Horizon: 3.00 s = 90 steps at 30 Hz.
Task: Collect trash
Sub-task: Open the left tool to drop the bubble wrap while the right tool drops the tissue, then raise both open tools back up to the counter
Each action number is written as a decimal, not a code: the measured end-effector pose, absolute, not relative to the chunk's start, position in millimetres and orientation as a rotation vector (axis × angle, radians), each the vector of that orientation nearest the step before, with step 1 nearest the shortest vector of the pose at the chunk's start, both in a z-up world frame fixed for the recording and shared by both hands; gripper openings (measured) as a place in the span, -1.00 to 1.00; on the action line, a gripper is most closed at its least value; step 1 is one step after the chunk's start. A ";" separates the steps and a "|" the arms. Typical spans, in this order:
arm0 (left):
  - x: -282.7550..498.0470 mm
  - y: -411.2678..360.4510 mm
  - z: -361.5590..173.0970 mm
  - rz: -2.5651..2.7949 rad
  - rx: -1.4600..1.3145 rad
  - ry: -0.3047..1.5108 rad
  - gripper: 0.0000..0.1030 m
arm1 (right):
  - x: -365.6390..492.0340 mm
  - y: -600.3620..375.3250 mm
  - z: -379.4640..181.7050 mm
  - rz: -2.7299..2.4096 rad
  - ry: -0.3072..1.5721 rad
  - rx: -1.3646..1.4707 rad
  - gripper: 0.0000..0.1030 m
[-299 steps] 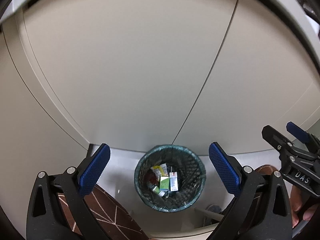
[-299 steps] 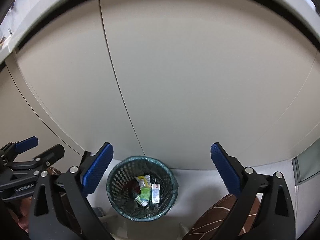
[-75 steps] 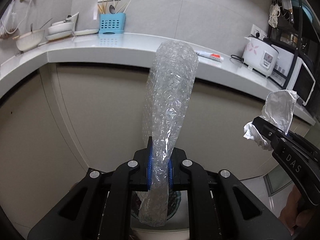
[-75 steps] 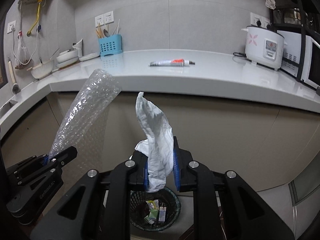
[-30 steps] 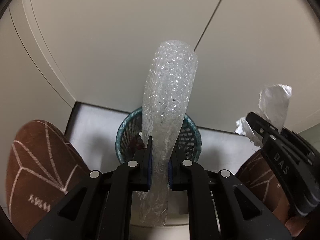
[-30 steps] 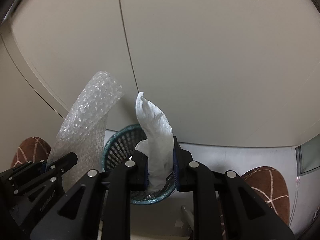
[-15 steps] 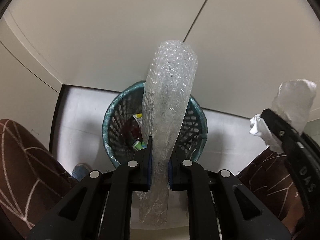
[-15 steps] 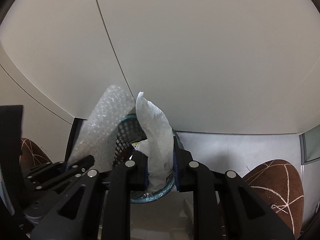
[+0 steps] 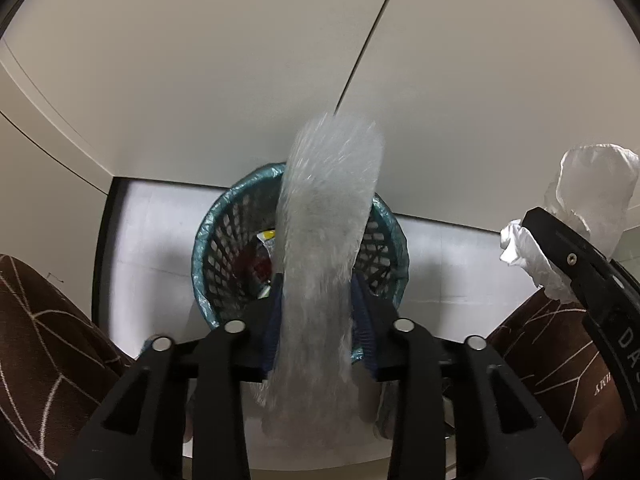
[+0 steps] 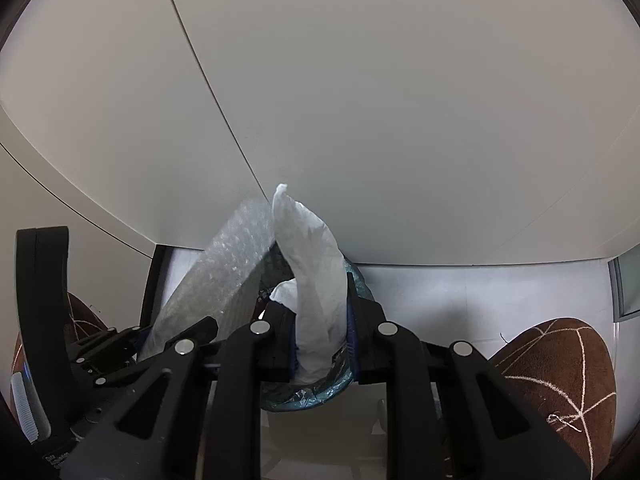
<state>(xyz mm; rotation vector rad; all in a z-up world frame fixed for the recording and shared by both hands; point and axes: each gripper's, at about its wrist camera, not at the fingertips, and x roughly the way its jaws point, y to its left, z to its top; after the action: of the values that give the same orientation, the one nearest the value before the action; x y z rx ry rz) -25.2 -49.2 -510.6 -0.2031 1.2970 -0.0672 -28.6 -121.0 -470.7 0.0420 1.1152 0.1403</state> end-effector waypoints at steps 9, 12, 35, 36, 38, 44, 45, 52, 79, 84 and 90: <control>-25.6 -42.0 -481.3 -0.057 -0.172 1.200 0.43 | -30.8 -151.4 -469.7 0.157 1.114 0.068 -0.67; -22.3 -29.7 -469.7 -0.042 -0.157 1.161 0.65 | -28.0 -148.6 -471.3 0.188 1.112 0.049 -0.67; -0.7 20.5 -480.0 0.033 -0.206 1.212 0.88 | -0.1 -129.2 -513.3 0.392 1.233 0.014 -0.62; -0.7 20.5 -481.7 0.034 -0.207 1.220 0.88 | -0.1 -130.0 -514.2 0.397 1.238 0.014 -0.61; 0.4 20.0 -484.4 0.032 -0.206 1.231 0.88 | 0.1 -130.7 -515.9 0.405 1.248 0.014 -0.61; -1.2 19.8 -482.7 0.032 -0.200 1.229 0.88 | 4.4 -138.7 -519.0 0.399 1.280 0.016 -0.51; -1.2 20.3 -483.2 0.032 -0.201 1.229 0.88 | 4.7 -140.1 -519.2 0.398 1.283 0.016 -0.48; -1.6 22.3 -484.6 0.034 -0.210 1.233 0.88 | 5.0 -147.8 -521.8 0.378 1.281 0.004 -0.23; -29.9 1.1 -389.7 -0.018 -0.148 1.055 0.88 | -23.3 -195.8 -387.4 0.233 0.957 0.000 0.85; -36.9 -0.8 -348.5 -0.008 -0.149 1.003 0.89 | -28.9 -206.8 -346.4 0.225 0.890 0.014 0.85; -46.1 -5.1 -300.9 -0.019 -0.160 0.943 0.89 | -39.4 -213.7 -302.5 0.243 0.801 0.003 0.85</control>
<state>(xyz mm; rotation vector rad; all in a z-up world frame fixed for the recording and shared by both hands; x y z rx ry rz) -46.1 -5.1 -300.9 -0.1604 0.9428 -0.0189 -39.4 -213.7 -302.5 0.0033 0.8010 0.2431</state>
